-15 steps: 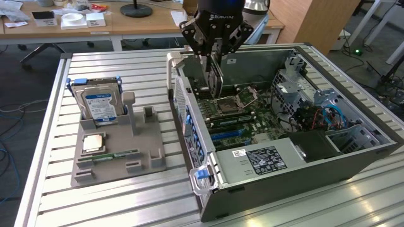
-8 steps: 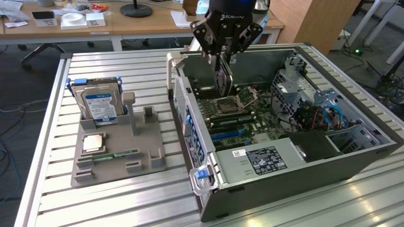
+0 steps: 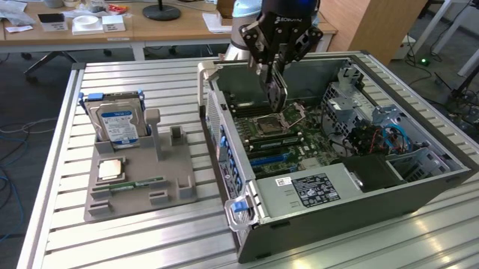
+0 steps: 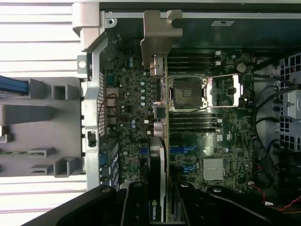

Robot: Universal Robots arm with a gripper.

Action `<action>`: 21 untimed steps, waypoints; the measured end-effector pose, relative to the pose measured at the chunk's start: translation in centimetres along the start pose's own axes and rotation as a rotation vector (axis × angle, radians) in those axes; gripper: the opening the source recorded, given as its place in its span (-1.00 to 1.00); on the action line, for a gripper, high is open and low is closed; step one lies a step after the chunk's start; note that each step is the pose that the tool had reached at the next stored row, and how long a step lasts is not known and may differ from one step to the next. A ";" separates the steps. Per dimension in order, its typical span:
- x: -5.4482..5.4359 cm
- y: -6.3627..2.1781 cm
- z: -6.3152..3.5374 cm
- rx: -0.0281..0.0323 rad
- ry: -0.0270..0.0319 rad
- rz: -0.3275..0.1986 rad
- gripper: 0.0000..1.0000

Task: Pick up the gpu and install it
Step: 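Pick up the gpu and move the gpu toward the slot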

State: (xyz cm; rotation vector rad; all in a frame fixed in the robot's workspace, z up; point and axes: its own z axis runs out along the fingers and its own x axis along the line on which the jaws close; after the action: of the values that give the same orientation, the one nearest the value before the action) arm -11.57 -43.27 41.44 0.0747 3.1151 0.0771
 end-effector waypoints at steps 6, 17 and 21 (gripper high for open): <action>-1.5 0.10 0.04 -0.0003 0.0000 0.000 -0.47; -3.3 0.20 0.09 -0.0014 0.0000 0.000 -0.47; -3.3 0.21 0.09 -0.0014 0.0001 0.000 -0.47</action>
State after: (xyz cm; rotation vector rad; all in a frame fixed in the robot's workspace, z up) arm -8.31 -43.22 41.44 0.0746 3.1150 0.0792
